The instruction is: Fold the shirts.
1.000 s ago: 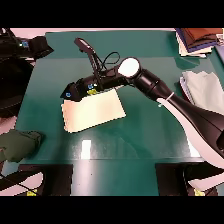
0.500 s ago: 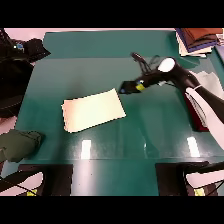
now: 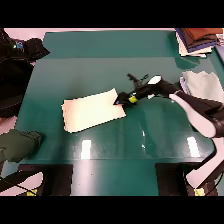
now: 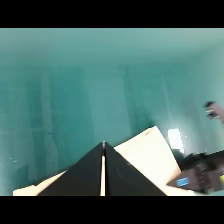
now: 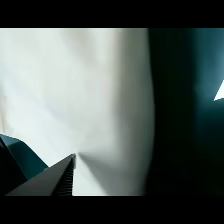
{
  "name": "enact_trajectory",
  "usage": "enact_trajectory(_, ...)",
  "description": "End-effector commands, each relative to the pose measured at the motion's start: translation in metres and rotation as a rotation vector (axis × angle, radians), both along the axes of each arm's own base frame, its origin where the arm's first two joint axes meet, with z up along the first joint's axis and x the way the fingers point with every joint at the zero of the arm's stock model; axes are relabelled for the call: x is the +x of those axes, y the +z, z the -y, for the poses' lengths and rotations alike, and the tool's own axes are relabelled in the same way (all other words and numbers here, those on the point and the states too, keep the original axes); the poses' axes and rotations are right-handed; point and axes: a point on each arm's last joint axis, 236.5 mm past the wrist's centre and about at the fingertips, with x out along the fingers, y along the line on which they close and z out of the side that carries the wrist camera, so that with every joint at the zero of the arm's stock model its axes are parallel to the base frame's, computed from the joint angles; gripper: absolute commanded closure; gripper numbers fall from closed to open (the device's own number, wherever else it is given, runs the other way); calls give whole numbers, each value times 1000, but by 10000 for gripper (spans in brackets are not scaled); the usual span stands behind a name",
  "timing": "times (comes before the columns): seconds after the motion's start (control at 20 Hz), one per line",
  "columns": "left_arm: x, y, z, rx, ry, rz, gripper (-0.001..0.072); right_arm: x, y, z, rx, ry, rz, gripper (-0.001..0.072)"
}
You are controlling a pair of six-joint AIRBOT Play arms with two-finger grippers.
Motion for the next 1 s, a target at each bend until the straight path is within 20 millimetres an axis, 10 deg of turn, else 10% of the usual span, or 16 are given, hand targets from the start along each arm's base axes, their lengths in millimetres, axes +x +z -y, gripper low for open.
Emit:
enact_trajectory(0.0, 0, 1, 1, -5, -1, 3, 678, -13, -5, -64, 49, 91, 21, 353)
enact_trajectory(0.1, 0, 4, 13, 9, -34, 25, 679, -12, -2, -85, 53, 125, 68, 684)
enact_trajectory(0.35, -9, 15, 75, -2, -152, 89, 679, 53, 41, -45, -33, 90, 269, 694)
enact_trajectory(0.65, -24, 17, 115, -9, -240, 97, 679, 155, 130, 188, -319, -254, 472, 694)
enact_trajectory(0.95, -17, 29, 117, -34, -218, 145, 678, 162, 195, 426, -432, -729, 549, 694)
